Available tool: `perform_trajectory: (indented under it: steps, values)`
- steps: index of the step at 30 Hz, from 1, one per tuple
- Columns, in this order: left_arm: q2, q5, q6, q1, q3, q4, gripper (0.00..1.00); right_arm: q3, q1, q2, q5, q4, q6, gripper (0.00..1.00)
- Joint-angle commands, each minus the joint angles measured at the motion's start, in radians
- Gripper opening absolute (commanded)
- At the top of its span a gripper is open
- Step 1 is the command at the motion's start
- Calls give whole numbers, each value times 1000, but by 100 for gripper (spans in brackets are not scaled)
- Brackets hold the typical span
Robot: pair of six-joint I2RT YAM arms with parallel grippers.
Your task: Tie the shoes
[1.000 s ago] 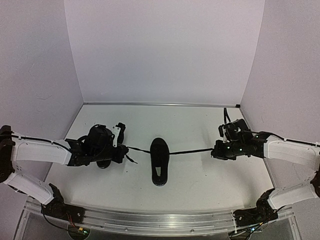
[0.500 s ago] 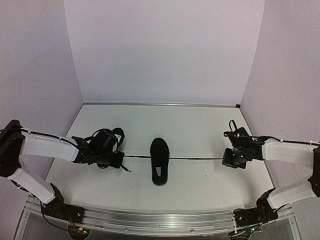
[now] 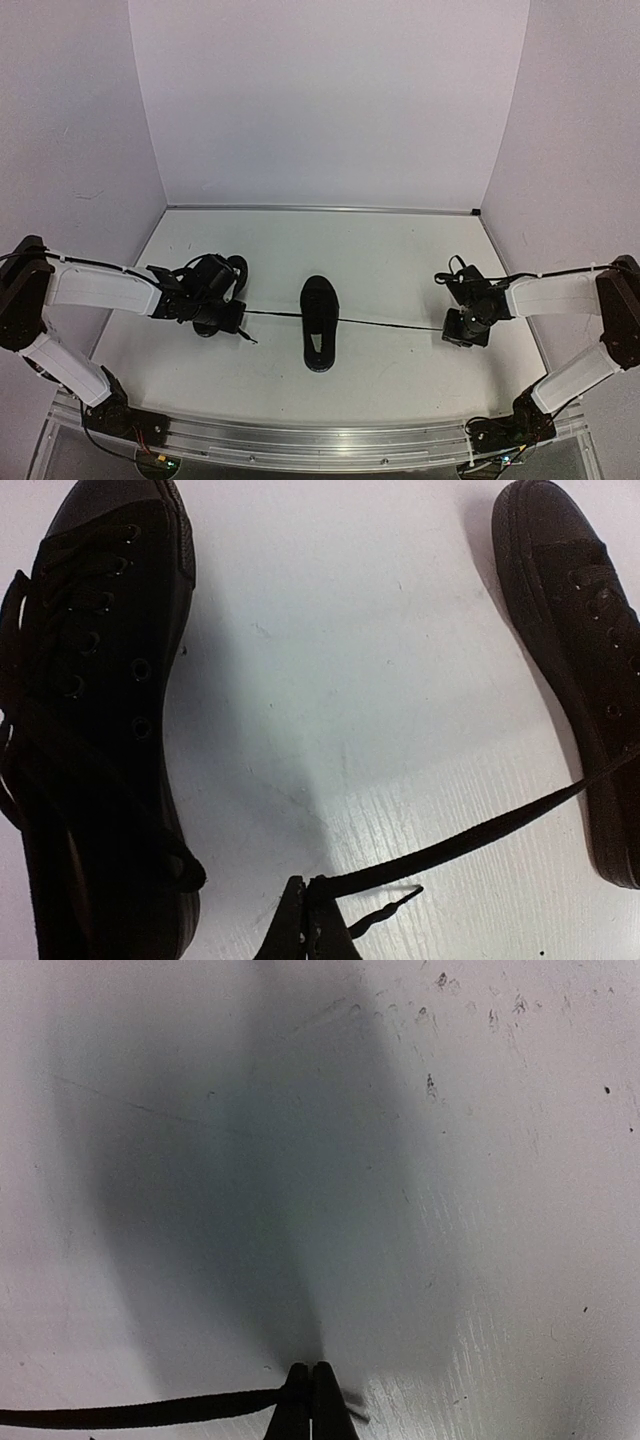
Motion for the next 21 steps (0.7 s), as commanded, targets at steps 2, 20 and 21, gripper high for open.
perform_trajectory:
  steps: [2, 20, 21]
  values:
    - [-62, -64, 38, 24, 58, -83, 0, 24, -28, -11, 24, -6, -10, 0]
    - [136, 169, 111, 32, 70, -13, 2, 22, -55, 22, -254, 103, -155, 0]
    - [137, 178, 111, 33, 71, -15, 5, 22, -56, 19, -261, 103, -157, 1]
